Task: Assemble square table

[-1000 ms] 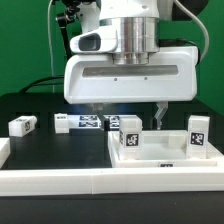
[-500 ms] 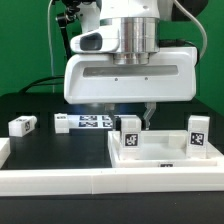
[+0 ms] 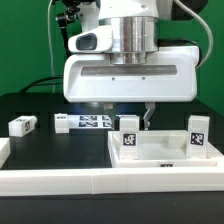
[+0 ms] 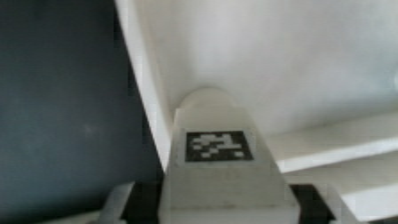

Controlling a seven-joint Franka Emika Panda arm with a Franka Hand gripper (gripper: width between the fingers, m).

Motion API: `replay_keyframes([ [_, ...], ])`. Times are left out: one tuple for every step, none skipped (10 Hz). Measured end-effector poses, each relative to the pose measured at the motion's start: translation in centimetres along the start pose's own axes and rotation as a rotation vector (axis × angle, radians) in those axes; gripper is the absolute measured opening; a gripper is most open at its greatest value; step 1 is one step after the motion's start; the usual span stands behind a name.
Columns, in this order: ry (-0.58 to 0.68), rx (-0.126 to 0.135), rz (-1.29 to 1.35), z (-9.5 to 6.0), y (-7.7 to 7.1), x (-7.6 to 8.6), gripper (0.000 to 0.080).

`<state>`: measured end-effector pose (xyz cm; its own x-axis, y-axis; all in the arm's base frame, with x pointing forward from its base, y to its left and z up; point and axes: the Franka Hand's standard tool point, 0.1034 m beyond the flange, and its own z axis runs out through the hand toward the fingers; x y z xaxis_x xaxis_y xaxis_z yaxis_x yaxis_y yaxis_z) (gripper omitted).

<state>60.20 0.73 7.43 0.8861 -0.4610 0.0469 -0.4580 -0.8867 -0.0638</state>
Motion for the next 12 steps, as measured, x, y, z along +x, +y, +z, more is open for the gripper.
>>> replay_keyframes([
  [0.003,0.003,0.095,0.04,0.00,-0.02,0.0289],
  [0.003,0.005,0.210,0.04,-0.01,-0.02,0.0291],
  [0.002,0.007,0.327,0.03,0.00,0.00,0.0291],
  [0.001,0.007,0.389,0.05,-0.03,0.00,0.0291],
  [0.000,0.006,0.509,0.06,-0.07,-0.02,0.0291],
  [-0.005,0.004,0.590,0.05,-0.08,0.03,0.0291],
  [-0.006,0.004,0.649,0.05,-0.08,0.04,0.0291],
  [-0.007,0.004,0.705,0.06,-0.11,0.02,0.0291],
  [-0.008,0.006,0.771,0.06,-0.12,0.02,0.0291],
  [-0.009,0.007,0.804,0.06,-0.14,0.01,0.0291],
  [-0.012,0.011,0.870,0.06,-0.17,0.00,0.0291],
  [-0.013,0.011,0.896,0.06,-0.20,-0.01,0.0291],
])
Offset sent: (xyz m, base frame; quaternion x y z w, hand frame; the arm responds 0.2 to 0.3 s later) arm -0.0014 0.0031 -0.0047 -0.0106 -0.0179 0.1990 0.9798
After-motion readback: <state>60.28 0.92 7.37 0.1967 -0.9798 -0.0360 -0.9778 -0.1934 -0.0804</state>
